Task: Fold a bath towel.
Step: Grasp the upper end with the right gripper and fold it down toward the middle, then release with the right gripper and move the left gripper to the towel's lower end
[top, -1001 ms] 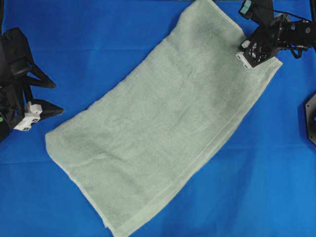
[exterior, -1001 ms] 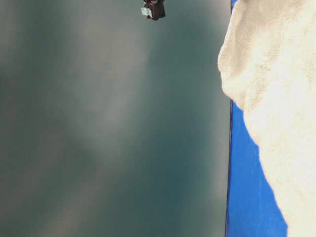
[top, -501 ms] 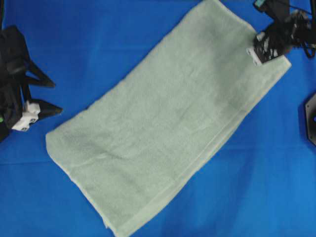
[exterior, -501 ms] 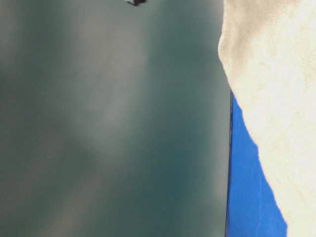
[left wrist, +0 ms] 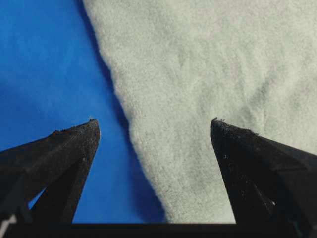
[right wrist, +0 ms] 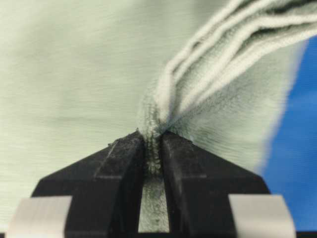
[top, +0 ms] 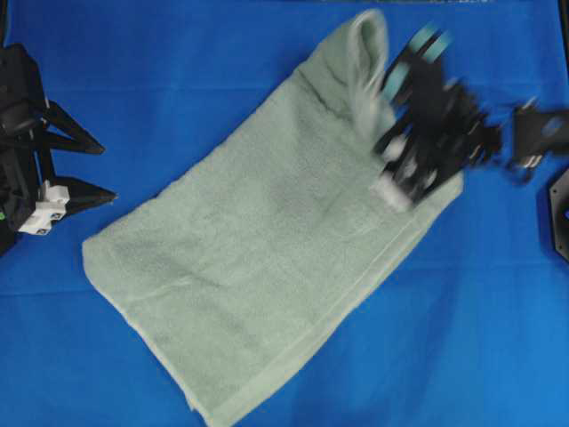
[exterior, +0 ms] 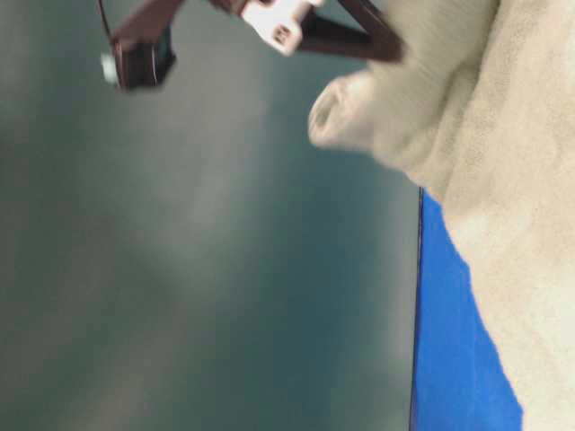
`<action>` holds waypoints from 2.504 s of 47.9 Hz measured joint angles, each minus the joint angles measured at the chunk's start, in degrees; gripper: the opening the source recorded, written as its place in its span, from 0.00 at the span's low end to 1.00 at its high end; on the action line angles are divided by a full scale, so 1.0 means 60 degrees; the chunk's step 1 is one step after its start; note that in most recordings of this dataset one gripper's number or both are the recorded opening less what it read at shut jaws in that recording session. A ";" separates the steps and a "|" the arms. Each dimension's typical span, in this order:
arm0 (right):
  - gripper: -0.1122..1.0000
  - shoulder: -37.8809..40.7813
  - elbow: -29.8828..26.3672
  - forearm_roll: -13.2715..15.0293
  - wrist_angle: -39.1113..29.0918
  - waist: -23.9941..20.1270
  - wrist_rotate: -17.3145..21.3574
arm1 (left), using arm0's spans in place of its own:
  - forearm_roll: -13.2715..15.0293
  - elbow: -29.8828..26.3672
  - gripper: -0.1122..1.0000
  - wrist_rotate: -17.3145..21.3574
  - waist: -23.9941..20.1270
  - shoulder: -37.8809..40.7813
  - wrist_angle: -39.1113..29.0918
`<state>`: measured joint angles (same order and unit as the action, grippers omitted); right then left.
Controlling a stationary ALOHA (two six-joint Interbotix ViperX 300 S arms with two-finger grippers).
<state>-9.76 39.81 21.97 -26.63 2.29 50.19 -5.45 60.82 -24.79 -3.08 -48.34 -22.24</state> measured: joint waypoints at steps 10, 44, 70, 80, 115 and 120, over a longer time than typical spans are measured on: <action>0.24 0.2227 -0.1978 0.0308 -0.0410 -0.1538 0.0601 | -0.0015 -0.0015 0.88 0.0322 0.0000 -0.0015 0.0117; 0.24 0.3853 -0.3179 0.0674 -0.0571 -0.1875 0.1655 | 0.0000 0.0000 0.88 0.0366 0.0000 -0.0044 0.0146; 0.71 0.1743 -0.3281 0.1948 -0.1611 -0.2593 0.1611 | -0.0029 0.0000 0.88 0.4805 0.1816 -0.0044 0.0732; 0.71 0.0088 -0.2183 0.2212 -0.2109 -0.2256 0.1670 | -0.0029 -0.0015 0.87 0.7632 0.3193 0.0161 0.0937; 0.71 -0.1406 -0.0469 0.2271 -0.1802 -0.1099 0.1670 | 0.0176 -0.1963 0.86 0.7852 0.5303 0.6812 0.2080; 0.71 -0.1421 -0.0308 0.2271 -0.1802 -0.1069 0.1670 | 0.0176 -0.2417 0.86 0.7852 0.5303 0.7852 0.2124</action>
<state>-18.28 37.97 35.60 -37.44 -4.13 60.21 -4.39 46.32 22.32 28.74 -1.23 -9.49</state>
